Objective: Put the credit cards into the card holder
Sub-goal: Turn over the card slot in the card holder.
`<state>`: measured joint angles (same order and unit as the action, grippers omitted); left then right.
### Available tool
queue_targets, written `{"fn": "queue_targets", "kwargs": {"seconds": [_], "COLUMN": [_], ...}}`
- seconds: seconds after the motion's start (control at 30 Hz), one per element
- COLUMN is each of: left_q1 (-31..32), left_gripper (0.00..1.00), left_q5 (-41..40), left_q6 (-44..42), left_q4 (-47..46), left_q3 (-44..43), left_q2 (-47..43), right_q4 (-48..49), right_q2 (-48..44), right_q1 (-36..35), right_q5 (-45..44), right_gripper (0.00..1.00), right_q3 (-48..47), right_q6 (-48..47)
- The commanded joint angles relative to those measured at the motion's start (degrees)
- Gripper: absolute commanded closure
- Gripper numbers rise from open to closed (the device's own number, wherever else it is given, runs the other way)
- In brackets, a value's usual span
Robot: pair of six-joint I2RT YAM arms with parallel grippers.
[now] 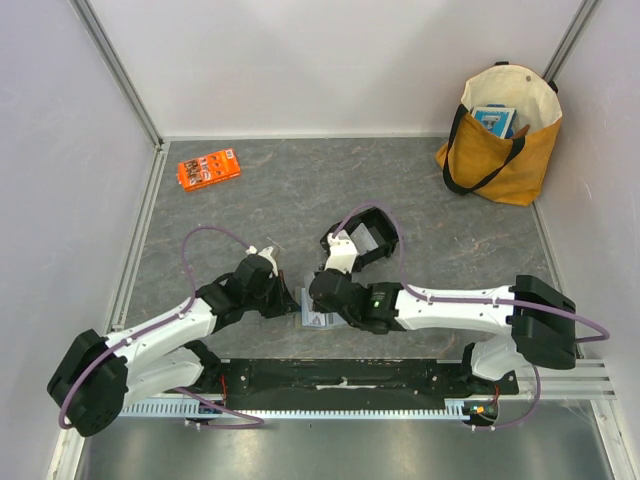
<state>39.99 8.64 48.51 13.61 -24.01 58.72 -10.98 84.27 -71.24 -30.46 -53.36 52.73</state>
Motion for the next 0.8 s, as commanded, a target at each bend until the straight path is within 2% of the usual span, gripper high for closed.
{"fn": "queue_targets", "kwargs": {"seconds": [0.0, 0.77], "left_q1": [0.18, 0.27], "left_gripper": [0.98, 0.98], "left_q5": [1.11, 1.11], "left_q6": [-0.61, -0.44], "left_q4": [-0.42, -0.69], "left_q3": [-0.34, -0.51], "left_q2": [-1.68, -1.41], "right_q4": [2.28, 2.46], "right_q2": [1.68, 5.73], "right_q1": [-2.58, -3.82], "right_q5": [-5.31, -6.37], "right_gripper": [1.0, 1.0], "right_q3": [-2.36, -3.59], "right_q6": [3.26, 2.38]}}
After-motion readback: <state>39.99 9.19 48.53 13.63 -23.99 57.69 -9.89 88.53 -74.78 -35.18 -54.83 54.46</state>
